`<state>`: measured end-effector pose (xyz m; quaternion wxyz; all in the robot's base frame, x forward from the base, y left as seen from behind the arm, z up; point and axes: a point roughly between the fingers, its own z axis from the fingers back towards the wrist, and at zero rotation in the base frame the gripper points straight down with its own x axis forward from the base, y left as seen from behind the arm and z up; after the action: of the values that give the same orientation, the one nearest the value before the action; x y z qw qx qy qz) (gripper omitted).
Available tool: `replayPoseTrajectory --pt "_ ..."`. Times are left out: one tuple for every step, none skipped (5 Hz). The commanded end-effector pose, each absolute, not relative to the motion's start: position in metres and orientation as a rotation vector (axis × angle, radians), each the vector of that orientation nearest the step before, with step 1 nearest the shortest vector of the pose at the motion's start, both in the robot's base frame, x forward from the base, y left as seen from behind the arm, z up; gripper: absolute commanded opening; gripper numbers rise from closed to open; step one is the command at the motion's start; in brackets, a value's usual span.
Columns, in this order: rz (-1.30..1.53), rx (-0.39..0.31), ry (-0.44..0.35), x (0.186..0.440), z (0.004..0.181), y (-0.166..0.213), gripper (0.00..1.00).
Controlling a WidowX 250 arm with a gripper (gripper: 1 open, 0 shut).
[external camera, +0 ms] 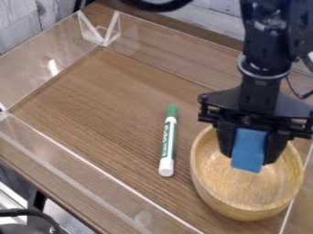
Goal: Put the blue block in the brown bowl
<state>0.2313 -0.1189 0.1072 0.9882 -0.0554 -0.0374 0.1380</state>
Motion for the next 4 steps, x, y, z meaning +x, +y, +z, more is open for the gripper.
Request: replayPoseTrajectory --pt "0.270 -0.135 -0.105 0.2353 0.1131 -0.1201 0.00" --pt "0.263 -0.136 -0.102 0.2345 0.1118 -0.1195 0.00" --pt "0.258 -0.137 -0.100 0.2335 0.1113 -0.1191 0.00" --pt "0.255 -0.131 -0.097 0.2308 0.1069 -0.1170 0.00"
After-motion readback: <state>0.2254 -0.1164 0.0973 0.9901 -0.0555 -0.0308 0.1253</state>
